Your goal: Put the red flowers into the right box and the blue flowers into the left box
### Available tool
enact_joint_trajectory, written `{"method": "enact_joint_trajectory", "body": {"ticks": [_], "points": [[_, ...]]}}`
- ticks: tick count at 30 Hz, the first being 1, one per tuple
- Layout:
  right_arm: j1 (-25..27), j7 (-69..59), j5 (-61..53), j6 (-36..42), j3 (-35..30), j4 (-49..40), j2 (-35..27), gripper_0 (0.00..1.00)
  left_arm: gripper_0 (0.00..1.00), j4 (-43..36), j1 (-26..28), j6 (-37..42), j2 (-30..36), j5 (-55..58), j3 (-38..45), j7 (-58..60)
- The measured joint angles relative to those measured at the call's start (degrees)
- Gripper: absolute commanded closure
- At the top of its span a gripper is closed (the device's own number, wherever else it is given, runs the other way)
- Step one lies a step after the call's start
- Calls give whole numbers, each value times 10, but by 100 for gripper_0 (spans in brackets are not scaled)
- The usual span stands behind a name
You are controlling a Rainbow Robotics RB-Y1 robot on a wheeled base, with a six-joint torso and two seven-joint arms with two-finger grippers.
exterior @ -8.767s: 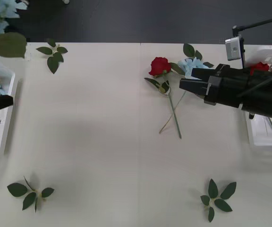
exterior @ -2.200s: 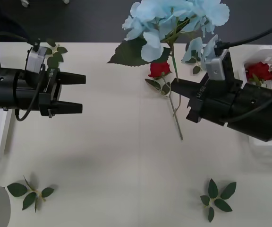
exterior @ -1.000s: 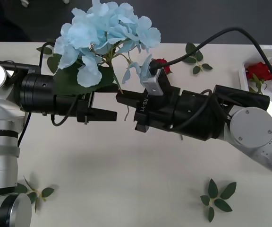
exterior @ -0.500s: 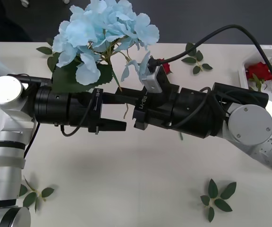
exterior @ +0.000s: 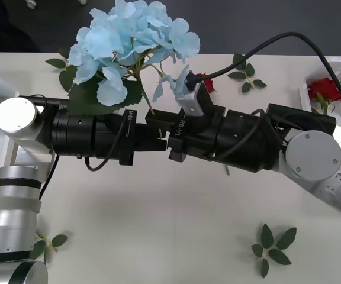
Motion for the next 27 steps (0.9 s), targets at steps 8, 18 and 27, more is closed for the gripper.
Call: {"method": "enact_joint_trajectory", "body": {"ticks": [8, 18, 27], "points": [[-1, 0, 0, 0, 0, 3, 0, 100, 100, 0, 0, 0, 0, 0, 0, 0], [-4, -1, -19, 0, 0, 9, 0, 15, 99, 0, 0, 0, 0, 0, 0, 0], [-11, -2, -33, -27, 0, 10, 0, 16, 99, 0, 1, 2, 0, 7, 15, 0]]}}
